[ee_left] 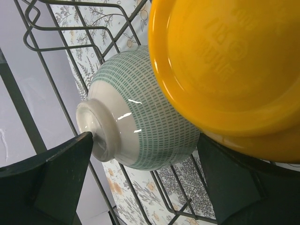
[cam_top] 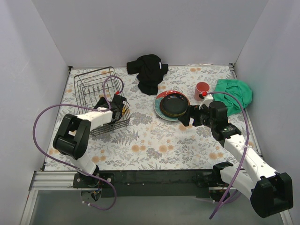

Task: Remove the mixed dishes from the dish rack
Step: Pick up the bowl from the dish rack.

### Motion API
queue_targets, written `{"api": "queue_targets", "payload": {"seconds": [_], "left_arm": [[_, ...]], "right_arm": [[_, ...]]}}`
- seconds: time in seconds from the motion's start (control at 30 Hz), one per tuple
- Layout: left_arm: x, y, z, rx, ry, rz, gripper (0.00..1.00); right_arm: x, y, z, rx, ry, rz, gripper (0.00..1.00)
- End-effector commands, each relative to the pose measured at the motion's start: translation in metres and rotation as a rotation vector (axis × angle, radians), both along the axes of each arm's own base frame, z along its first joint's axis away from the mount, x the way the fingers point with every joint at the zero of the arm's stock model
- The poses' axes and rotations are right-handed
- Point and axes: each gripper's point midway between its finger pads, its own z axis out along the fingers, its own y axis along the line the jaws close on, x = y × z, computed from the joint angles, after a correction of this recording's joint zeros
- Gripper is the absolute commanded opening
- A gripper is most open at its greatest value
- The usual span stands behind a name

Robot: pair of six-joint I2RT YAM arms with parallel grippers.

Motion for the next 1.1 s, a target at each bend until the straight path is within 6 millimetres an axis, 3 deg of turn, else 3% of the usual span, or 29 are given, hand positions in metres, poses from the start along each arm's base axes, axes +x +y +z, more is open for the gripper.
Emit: {"api": "queue_targets", "payload": {"seconds": [0.0, 0.37, 0.77, 0.93, 1.07], "left_arm": [[0.005, -0.002, 0.011, 0.011, -0.051, 0.01, 0.89], [0.005, -0.011, 0.029, -0.01, -0.107, -0.012, 0.68], [0.004, -0.011, 0.054, -0.03, -0.187, 0.002, 0.54], [0.003, -0.011, 0.066, -0.051, -0.23, 0.016, 0.4], [0.003, -0.012, 0.075, -0.082, -0.268, 0.026, 0.35]], "right_arm": [[0.005, 0.003, 0.005, 0.003, -0.052, 0.016, 0.91], [0.005, 0.006, 0.0, 0.004, -0.026, 0.027, 0.9], [0.007, 0.005, 0.002, 0.001, -0.034, 0.022, 0.89], [0.007, 0.005, 0.002, 0.0, -0.033, 0.023, 0.89], [0.008, 0.005, 0.005, 0.005, -0.035, 0.022, 0.89]]}}
